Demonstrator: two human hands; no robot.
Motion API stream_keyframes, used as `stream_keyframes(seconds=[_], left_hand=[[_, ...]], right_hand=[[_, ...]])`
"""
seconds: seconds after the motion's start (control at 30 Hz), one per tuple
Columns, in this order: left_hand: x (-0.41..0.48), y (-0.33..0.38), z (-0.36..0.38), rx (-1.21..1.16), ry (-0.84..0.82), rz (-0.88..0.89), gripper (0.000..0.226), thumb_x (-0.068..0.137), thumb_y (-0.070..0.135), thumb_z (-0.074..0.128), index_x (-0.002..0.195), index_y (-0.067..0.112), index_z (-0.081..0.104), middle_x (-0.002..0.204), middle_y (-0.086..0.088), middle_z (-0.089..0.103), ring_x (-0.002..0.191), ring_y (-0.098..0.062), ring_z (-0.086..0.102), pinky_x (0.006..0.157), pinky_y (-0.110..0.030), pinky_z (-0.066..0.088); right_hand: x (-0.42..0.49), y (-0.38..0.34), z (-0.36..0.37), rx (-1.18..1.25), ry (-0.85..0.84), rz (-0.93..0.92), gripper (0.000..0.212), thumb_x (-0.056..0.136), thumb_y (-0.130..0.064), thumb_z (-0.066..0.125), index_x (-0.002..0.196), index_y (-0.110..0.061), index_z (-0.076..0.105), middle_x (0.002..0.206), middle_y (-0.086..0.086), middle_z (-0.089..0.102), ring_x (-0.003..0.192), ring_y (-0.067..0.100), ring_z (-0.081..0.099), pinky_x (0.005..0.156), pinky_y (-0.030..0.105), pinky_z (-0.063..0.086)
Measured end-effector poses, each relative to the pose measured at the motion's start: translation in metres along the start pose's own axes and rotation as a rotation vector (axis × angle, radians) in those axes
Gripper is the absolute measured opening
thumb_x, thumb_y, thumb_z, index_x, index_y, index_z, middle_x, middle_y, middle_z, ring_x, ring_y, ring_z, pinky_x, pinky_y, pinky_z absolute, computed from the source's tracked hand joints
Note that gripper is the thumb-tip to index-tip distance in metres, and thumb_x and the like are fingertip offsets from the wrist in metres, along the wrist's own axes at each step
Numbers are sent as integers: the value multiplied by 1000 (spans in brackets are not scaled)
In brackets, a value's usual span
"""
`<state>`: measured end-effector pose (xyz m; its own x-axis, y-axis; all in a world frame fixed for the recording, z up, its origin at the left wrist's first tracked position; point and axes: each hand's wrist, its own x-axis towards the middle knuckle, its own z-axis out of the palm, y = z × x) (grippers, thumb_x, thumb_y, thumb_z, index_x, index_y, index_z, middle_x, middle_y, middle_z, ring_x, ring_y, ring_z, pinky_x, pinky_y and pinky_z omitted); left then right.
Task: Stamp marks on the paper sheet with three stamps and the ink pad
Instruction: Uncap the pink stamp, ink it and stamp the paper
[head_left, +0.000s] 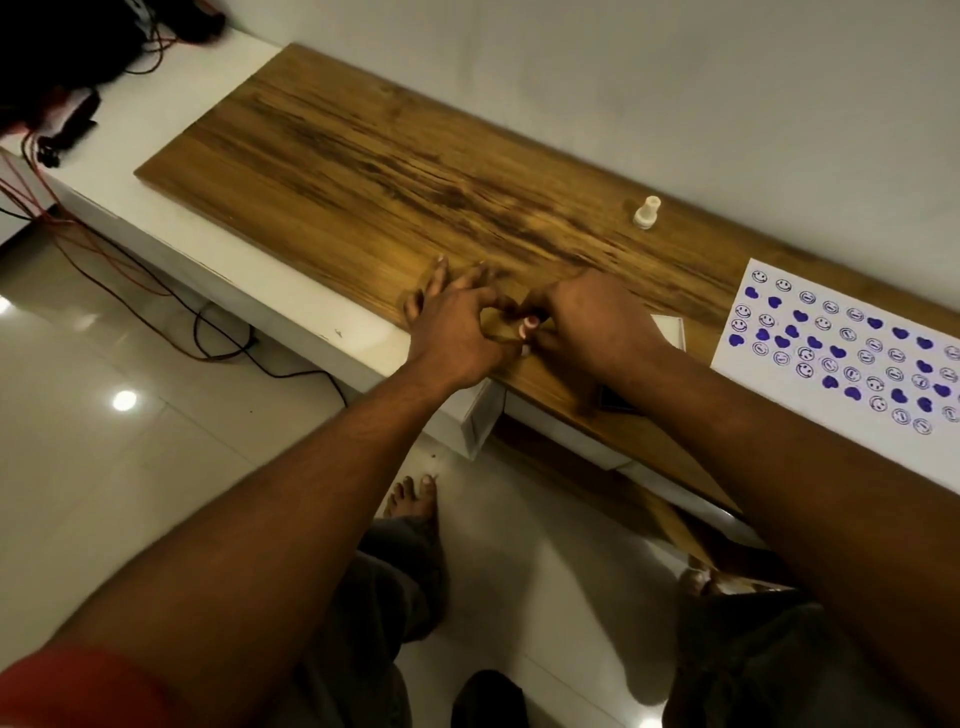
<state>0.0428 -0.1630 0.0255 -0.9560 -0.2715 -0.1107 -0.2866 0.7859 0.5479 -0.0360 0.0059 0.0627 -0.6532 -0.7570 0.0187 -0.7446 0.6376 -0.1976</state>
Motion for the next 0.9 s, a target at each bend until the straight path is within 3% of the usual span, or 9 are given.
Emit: stream_keyframes(seconds=[0.1,0.2,0.53,0.7,0.9], left_hand=[[-3,2,5,-40,29,19,33,71,56,88,101,49,74,169,9,34,162,-28,0,121,-60,4],[-4,5,11,-51,49,33,31,74,55,86,101,47,75,168,8,35,162,-27,-2,122,-61,4],[0,0,22,-47,84,184,30,84,45,77,113,35,75,172,8,24,161,-25,-12,122,-62,-3],[1,0,24,-30,79,209,32,84,45,74,113,32,75,173,5,24,161,-31,-13,123,-62,0],[2,2,21,-3,55,214,33,86,43,78,116,33,74,173,6,21,160,-34,-15,123,-63,3]], right_hand=[[-8,2,-3,43,-5,12,26,98,-36,66,122,-27,74,105,0,77,89,17,69,77,29,52],[-10,0,-5,52,7,22,25,97,-37,68,120,-28,74,104,-1,77,89,17,70,82,37,59],[-5,8,-3,43,-9,15,22,96,-37,69,118,-33,74,102,-3,76,90,16,68,79,33,56],[-6,11,-5,10,-2,-46,23,99,-33,67,121,-30,73,106,-1,74,95,17,68,84,36,57],[-6,12,-5,-36,28,-148,26,101,-32,62,125,-26,72,108,2,72,98,17,64,80,28,46]])
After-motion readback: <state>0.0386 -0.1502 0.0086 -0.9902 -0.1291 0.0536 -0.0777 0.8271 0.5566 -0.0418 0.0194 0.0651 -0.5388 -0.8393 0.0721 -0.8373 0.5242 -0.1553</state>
